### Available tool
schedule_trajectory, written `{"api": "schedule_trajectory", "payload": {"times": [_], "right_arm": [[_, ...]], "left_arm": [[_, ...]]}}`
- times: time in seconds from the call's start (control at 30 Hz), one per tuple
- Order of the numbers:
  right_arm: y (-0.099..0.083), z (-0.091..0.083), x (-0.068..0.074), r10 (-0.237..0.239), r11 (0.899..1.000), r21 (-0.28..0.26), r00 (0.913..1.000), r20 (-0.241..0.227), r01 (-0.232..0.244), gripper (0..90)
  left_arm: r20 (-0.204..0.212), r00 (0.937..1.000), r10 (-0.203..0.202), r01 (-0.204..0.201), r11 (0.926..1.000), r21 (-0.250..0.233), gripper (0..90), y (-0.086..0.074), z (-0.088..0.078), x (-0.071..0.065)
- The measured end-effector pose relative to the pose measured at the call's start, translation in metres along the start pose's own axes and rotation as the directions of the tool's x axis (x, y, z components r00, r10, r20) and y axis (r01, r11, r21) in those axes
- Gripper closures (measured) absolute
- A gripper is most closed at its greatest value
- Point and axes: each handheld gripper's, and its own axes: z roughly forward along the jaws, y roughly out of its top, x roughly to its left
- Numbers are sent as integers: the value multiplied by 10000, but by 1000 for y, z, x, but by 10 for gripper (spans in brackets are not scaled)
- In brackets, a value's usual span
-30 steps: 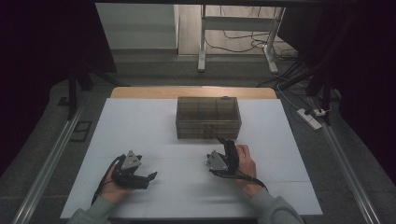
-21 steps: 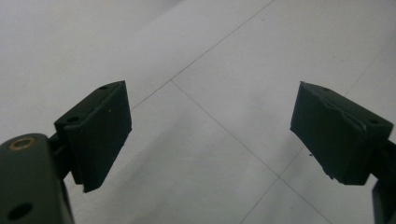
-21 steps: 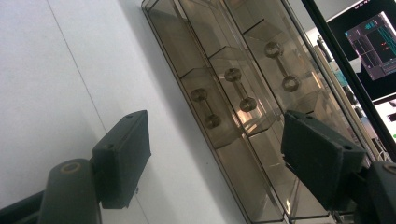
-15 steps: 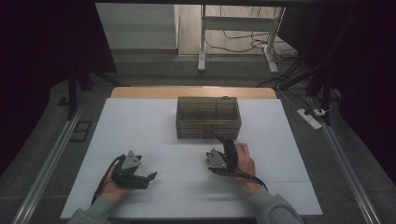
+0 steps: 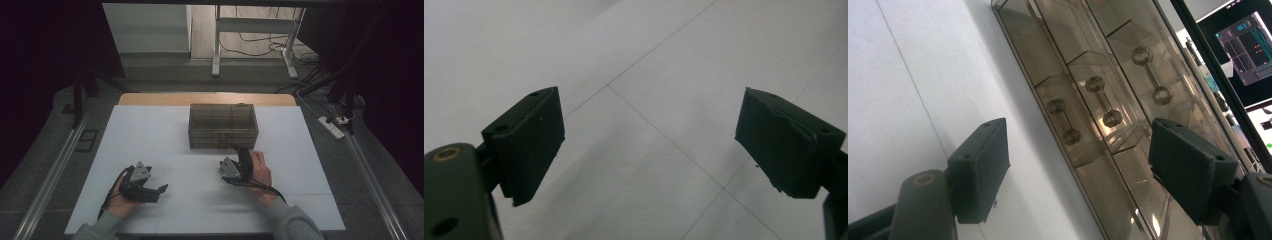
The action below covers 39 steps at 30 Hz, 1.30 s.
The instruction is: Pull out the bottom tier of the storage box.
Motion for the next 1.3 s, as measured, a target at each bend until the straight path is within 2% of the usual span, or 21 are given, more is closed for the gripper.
{"api": "schedule_trajectory", "payload": {"times": [0.53,0.73,0.83,1.3], "right_arm": [[0,8,-3,-37,10000,87,9999,127,36,245],[1,11,-2,-204,9997,100,9998,6,204,280],[1,13,-1,-358,9993,119,9993,94,357,290],[1,18,1,-591,9979,257,9982,52,590,337]], "left_arm": [[-9,10000,1,-1,10000,-2,125,0,0,0],[-16,10000,-7,7,10000,-2,124,0,0,0],[-23,10000,-5,5,10000,6,125,0,0,0],[-37,10000,6,-6,10000,26,126,-1,0,1]]}}
